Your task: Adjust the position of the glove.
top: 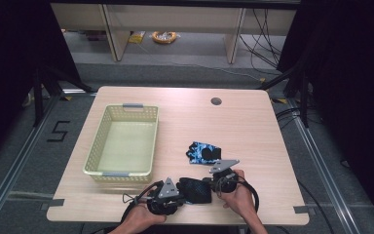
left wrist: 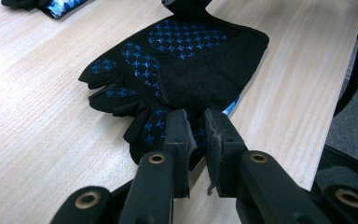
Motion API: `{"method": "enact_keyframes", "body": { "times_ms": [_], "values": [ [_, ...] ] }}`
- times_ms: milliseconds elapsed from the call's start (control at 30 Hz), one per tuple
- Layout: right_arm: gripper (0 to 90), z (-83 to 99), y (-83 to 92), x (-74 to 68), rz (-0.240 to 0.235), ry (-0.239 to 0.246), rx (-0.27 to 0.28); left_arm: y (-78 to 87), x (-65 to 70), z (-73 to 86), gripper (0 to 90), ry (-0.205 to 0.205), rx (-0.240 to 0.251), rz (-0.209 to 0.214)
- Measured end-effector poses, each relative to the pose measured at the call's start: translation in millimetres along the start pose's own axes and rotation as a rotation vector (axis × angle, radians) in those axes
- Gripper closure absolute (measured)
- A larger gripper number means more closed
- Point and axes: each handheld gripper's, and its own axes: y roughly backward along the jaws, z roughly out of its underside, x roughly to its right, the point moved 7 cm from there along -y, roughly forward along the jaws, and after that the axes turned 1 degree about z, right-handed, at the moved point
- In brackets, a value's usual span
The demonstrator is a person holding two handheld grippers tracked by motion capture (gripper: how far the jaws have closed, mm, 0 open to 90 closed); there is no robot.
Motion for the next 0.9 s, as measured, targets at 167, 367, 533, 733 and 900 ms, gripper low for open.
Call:
{"method": "enact_keyframes", "body": {
  "times_ms": [167, 367, 533, 733, 900],
  "values": [
    [88.4, 0.9, 1.2, 0.3, -0.006, 0.003, -0.013, -0.5, 0.6, 0.5, 77.3, 0.005, -0.001, 0.011],
    [77.1, 0.1, -0.1, 2.0, 0.013, -0.024, 0.009, 1.5, 1.0, 1.1, 66.1, -0.028, -0.025, 0.02],
    [62.2, -3.2, 3.9, 6.6, 0.017, -0.08, 0.039, 5.0, 0.4, -2.6, 47.7, -0.026, -0.021, 0.02],
    [49.2, -13.9, 12.4, 14.4, 0.058, -0.077, 0.087, 14.5, -0.4, -8.5, 35.4, 0.033, 0.03, 0.02],
    [46.2, -20.2, 20.2, 28.1, 0.092, -0.069, 0.111, 30.2, -4.0, -9.7, 32.2, 0.029, 0.054, 0.014]
  ]
}}
